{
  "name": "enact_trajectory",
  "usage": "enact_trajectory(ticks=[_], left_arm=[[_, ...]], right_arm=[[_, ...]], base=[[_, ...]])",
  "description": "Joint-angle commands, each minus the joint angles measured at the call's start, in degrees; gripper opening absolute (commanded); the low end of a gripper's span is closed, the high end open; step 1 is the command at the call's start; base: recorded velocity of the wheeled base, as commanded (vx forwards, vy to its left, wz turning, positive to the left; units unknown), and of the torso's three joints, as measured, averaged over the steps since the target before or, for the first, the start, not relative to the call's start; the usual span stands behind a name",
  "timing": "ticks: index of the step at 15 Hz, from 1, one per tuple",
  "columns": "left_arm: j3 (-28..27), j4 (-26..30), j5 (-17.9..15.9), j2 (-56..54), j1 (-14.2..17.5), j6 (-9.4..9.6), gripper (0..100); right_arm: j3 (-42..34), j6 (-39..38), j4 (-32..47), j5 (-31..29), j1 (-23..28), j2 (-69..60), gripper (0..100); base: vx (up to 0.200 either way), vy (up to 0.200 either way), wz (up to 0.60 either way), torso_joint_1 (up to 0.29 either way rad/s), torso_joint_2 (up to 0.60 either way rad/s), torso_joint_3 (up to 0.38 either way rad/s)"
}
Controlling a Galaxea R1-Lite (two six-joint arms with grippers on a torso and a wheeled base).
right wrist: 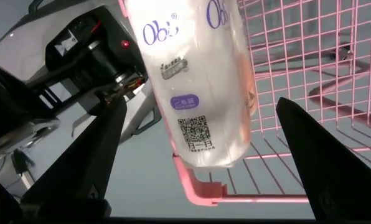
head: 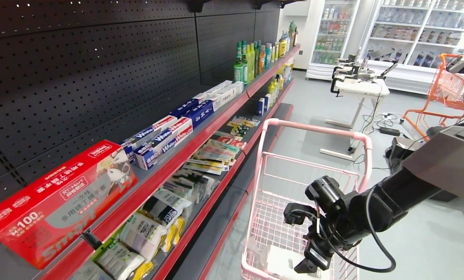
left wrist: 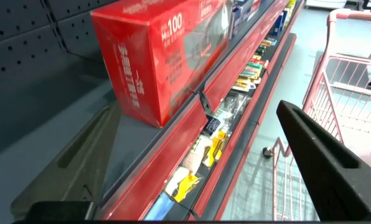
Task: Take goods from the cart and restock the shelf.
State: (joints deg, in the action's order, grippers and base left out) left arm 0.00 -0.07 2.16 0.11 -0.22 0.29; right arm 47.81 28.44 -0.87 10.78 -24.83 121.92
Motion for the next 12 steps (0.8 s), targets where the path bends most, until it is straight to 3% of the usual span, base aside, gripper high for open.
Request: enact_trajectory(ticks=[1, 9, 12], left_arm=[[0.0, -0.01, 0.04, -0.02, 0.04, 0.06, 100], [0.0, -0.01, 0.04, -0.02, 0.04, -0.03, 100], [0.0, -0.01, 0.04, -0.02, 0.04, 0.06, 100]], right_arm=[[0.26, 0.39, -0.01, 0.03, -0.04, -0.28, 100], [-0.26, 0.83, -5.55, -3.13, -3.73, 2.89, 100], [-0.17, 1.0, -5.55, -3.13, -4.08, 2.8, 100]], base=[[0.0, 0.0, 0.0, -0.144, 0.34, 0.188], [0.0, 0.0, 0.0, -0.015, 0.03, 0.019], [0.0, 0.0, 0.0, -0.141, 0.32, 0.167]])
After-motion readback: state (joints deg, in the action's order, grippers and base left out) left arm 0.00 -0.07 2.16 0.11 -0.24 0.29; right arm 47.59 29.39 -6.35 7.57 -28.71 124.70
